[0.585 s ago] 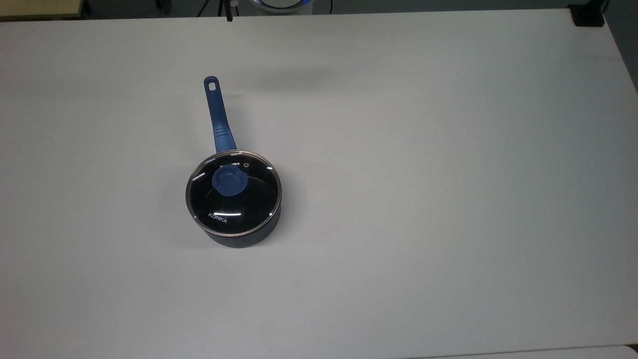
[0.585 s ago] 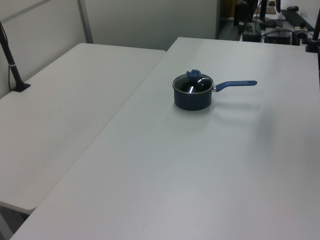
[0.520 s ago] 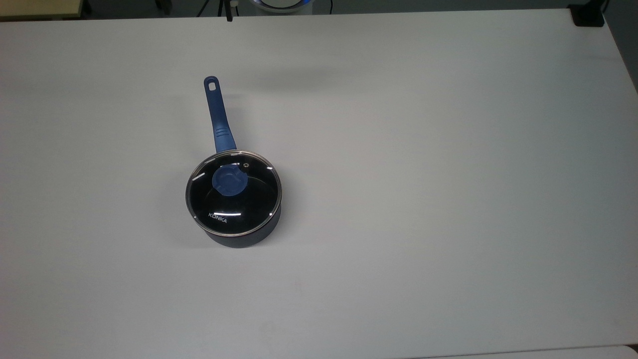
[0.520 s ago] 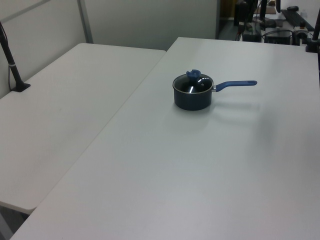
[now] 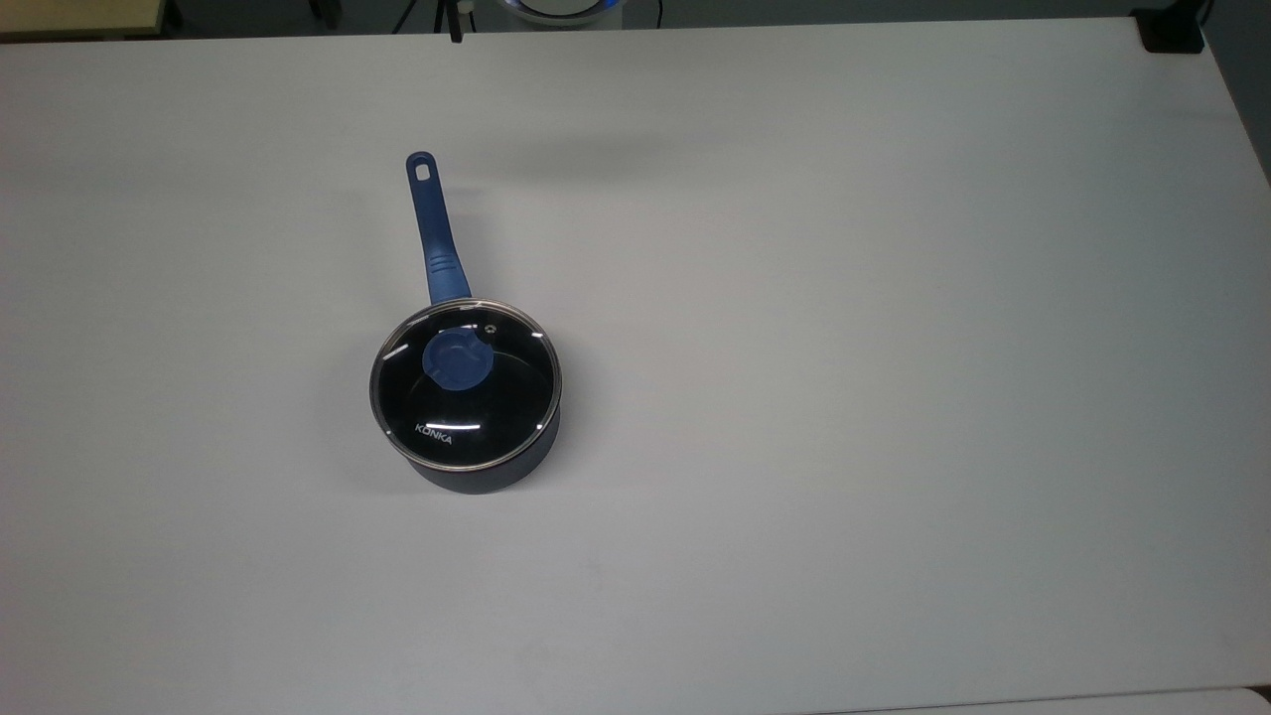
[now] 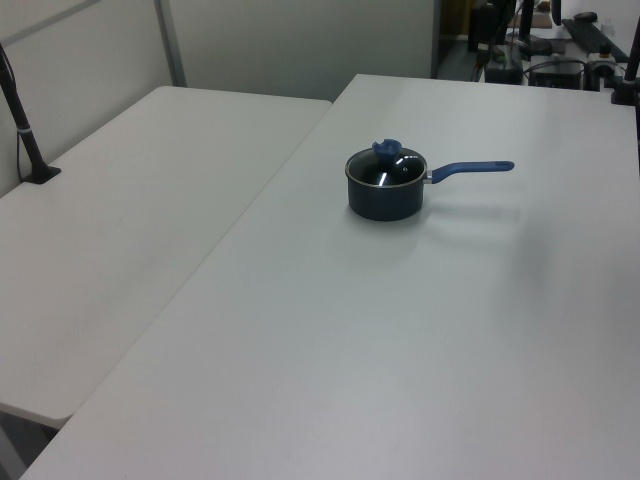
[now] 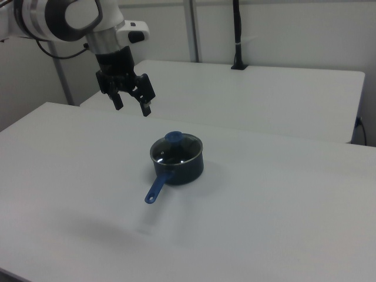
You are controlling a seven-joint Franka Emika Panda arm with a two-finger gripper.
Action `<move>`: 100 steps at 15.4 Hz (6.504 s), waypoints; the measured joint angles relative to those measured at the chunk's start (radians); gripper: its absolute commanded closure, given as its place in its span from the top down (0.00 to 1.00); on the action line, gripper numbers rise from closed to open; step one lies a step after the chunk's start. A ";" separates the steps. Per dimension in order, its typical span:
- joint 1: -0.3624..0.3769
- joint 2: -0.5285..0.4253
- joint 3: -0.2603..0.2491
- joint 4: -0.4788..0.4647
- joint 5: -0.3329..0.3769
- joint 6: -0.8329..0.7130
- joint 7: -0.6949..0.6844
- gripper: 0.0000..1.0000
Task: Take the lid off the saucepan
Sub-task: 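Lower the gripper onto the blue knob of the glass lid and grasp it, then lift the glass lid up off the saucepan rim by its knob, then carry the lid away from the saucepan, past its blue handle, then lower the lid flat onto the table and open the gripper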
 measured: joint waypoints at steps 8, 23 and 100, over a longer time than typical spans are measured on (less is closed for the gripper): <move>0.007 0.021 -0.020 -0.004 0.000 0.079 0.008 1.00; 0.128 0.361 -0.014 0.004 -0.171 0.548 0.667 1.00; -0.155 0.195 -0.192 -0.485 0.082 0.654 -0.664 1.00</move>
